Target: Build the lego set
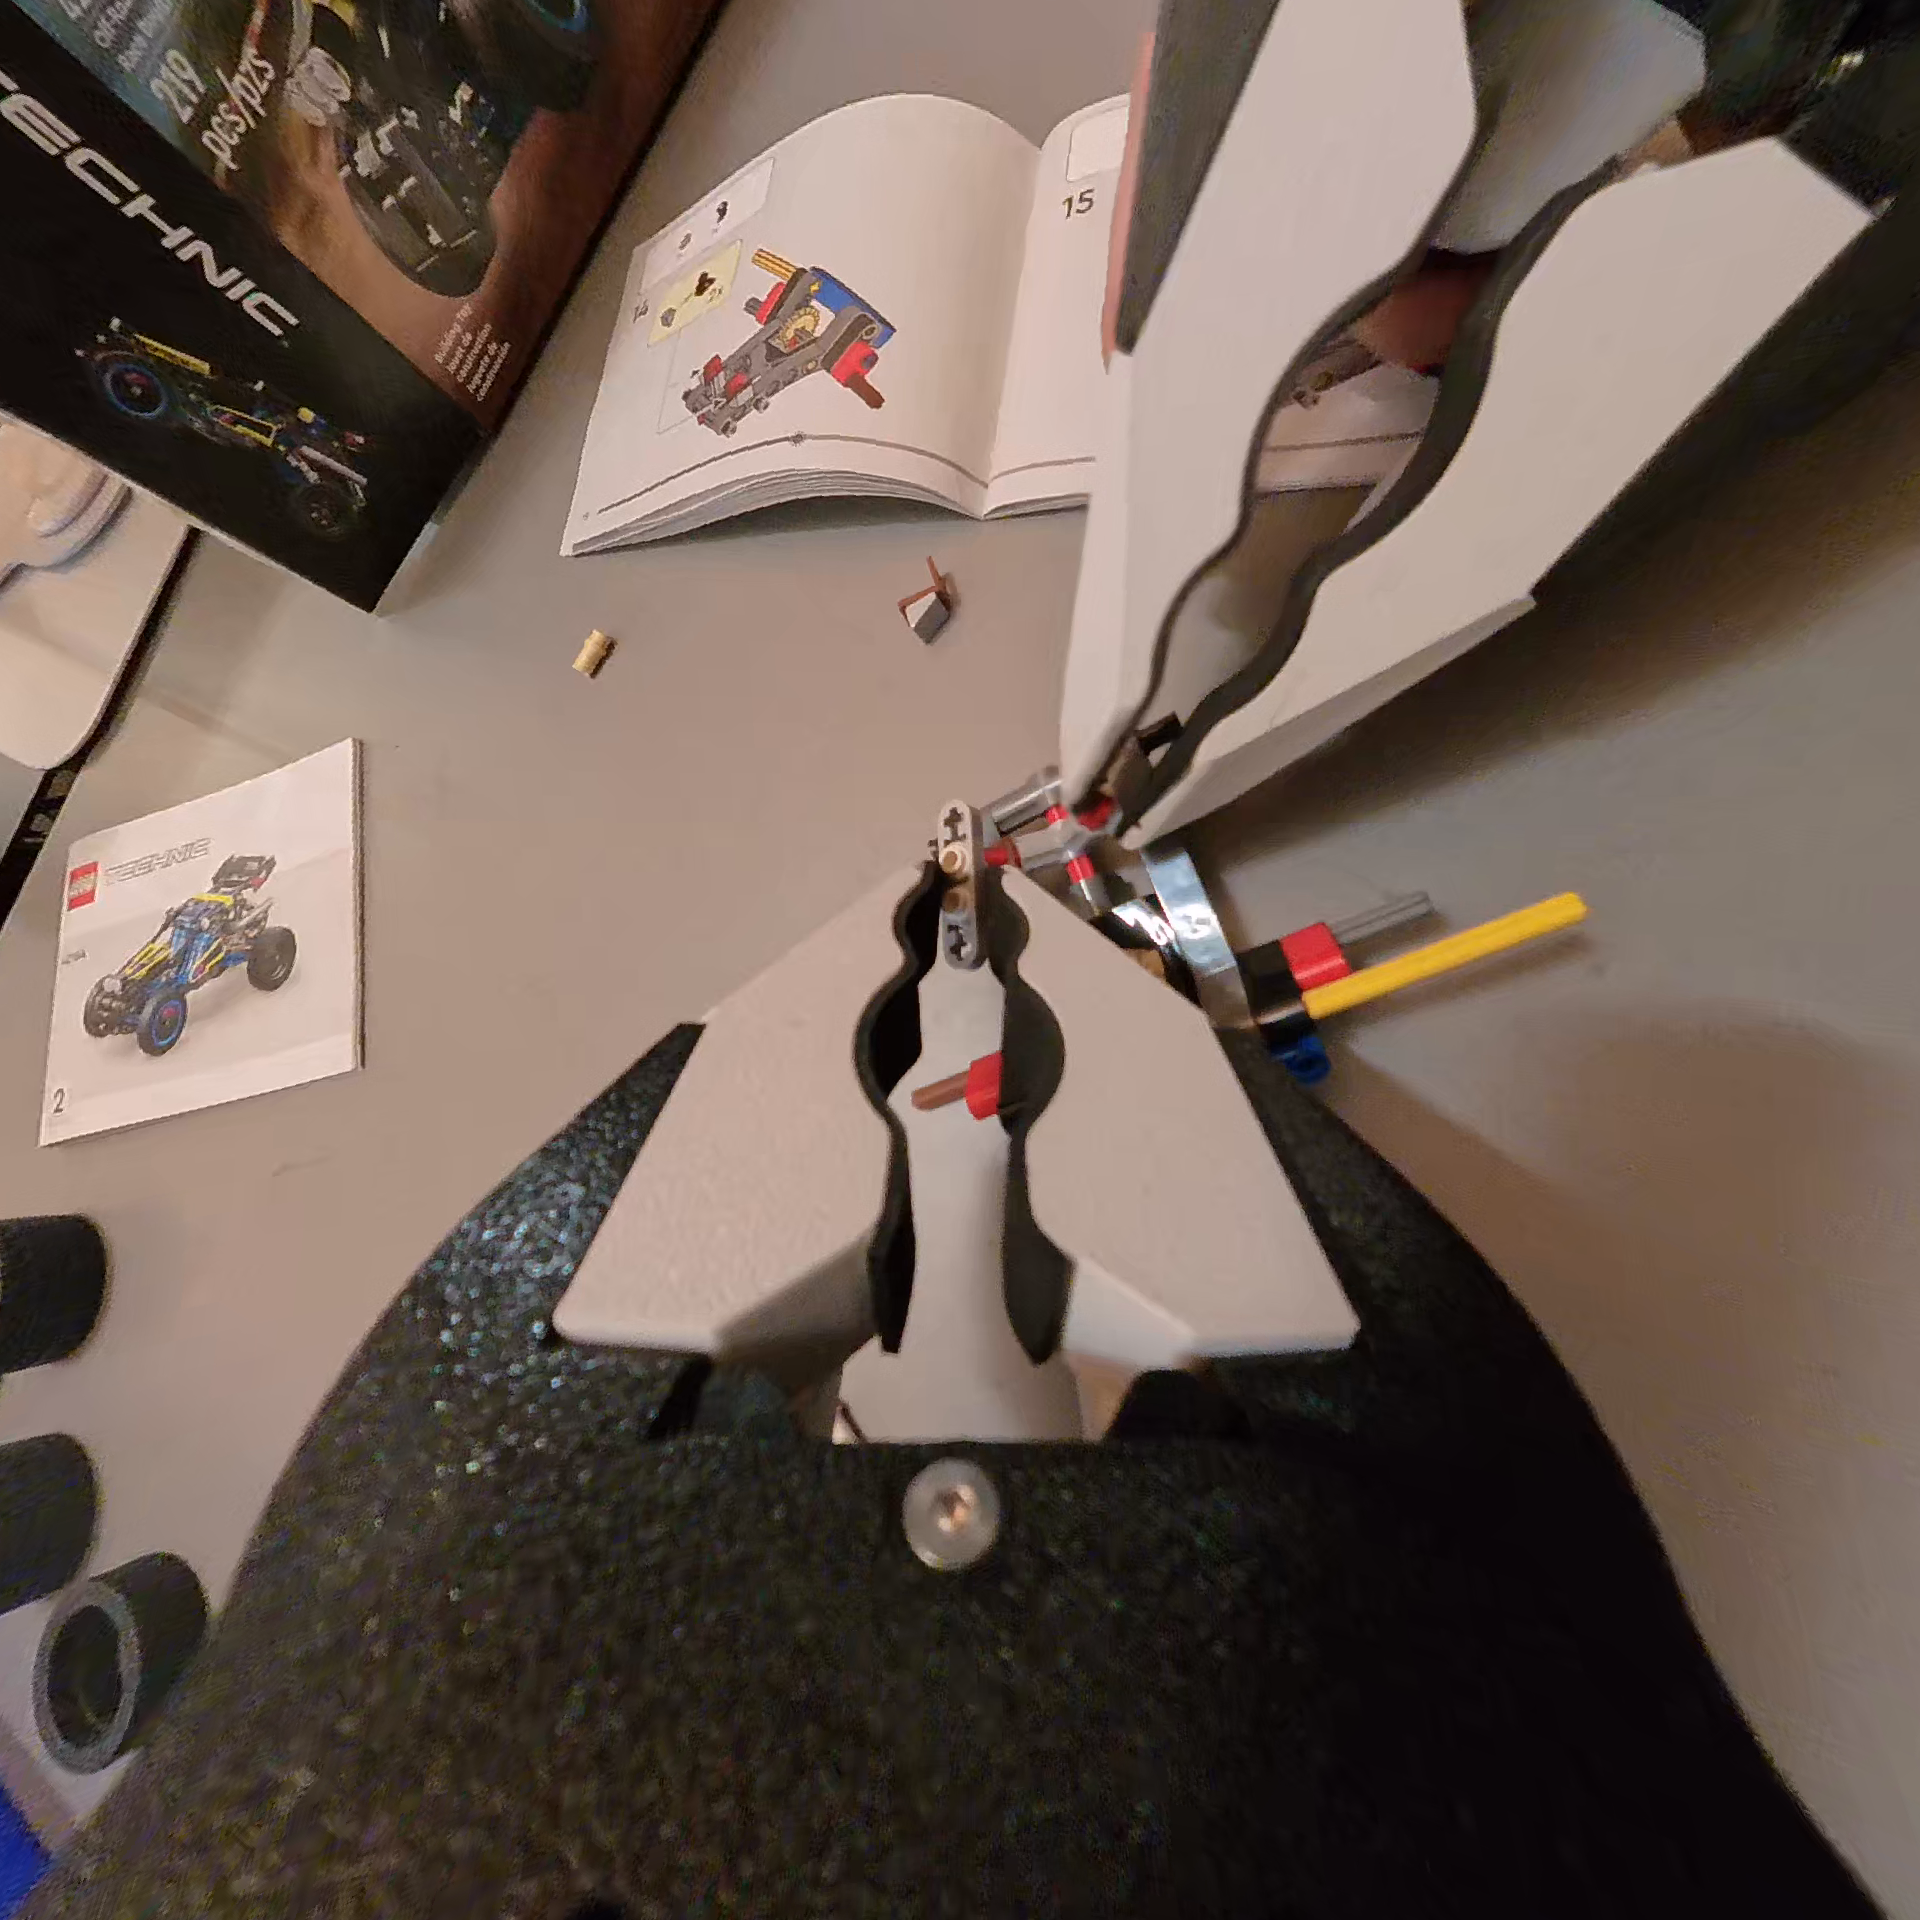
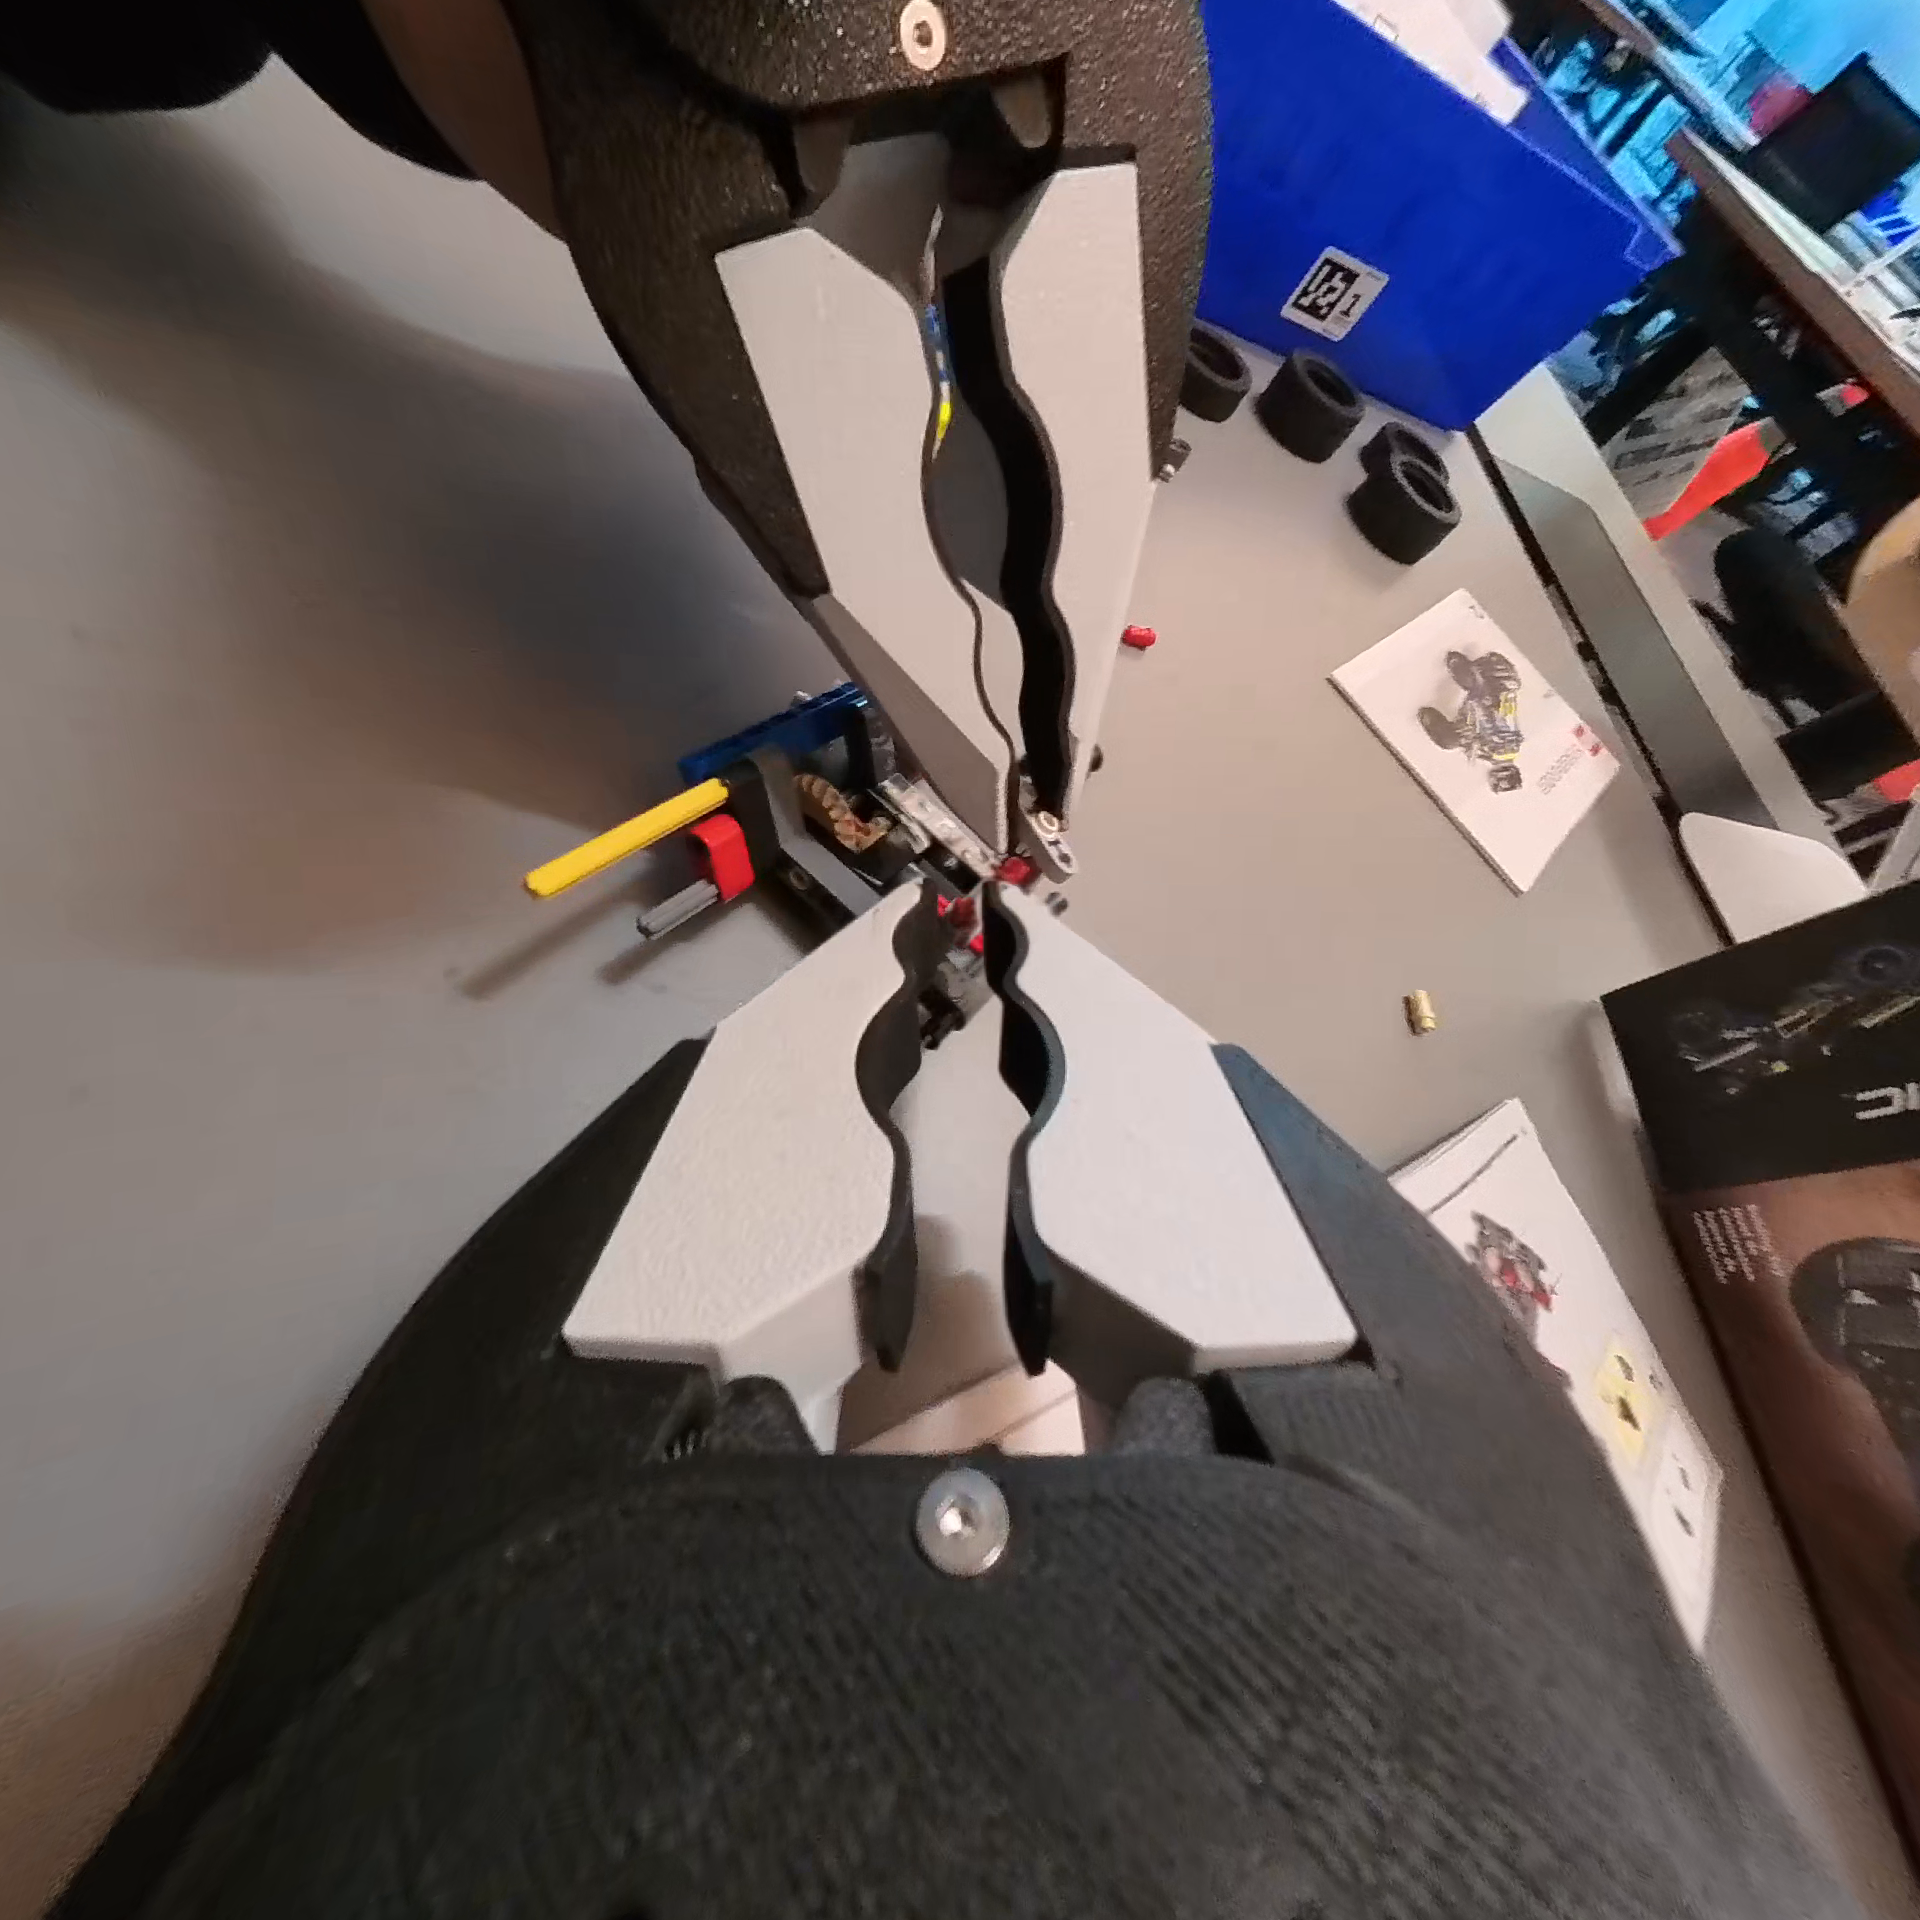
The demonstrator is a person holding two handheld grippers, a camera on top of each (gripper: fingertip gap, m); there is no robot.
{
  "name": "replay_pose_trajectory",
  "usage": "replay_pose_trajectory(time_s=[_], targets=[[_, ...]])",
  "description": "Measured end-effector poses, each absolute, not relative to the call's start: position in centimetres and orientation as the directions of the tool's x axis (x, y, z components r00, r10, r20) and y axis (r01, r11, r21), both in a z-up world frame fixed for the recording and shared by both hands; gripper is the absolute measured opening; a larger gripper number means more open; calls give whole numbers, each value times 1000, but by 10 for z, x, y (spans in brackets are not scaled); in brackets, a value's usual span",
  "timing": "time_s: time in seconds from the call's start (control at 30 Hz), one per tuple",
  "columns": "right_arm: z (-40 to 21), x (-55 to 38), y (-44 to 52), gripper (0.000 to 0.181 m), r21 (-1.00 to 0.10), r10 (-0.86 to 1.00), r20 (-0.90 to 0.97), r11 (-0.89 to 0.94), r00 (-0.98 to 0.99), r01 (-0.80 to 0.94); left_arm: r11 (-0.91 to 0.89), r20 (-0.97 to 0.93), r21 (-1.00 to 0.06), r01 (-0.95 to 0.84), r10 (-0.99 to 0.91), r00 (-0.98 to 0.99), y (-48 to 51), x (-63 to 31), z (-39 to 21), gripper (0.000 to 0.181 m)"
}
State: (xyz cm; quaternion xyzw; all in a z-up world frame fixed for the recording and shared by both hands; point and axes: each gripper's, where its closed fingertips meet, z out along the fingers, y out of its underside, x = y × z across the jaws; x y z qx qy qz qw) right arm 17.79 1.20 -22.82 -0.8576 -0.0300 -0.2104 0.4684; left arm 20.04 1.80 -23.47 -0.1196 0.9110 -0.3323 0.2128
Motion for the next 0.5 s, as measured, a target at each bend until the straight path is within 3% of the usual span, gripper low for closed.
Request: replay_pose_trajectory(time_s=[0.3, 0.5], targets=[[-241, 178, 12, 2, -737, -112, 423, -620, 899, 270, 748, -306, -658, -83, -367, -878, 19, 198, -232, 6], [-242, 174, 13, 3, -727, -100, 438, -625, 893, 286, 795, -349, -603, -65, -337, -875, 26, 197, -226, 6]])
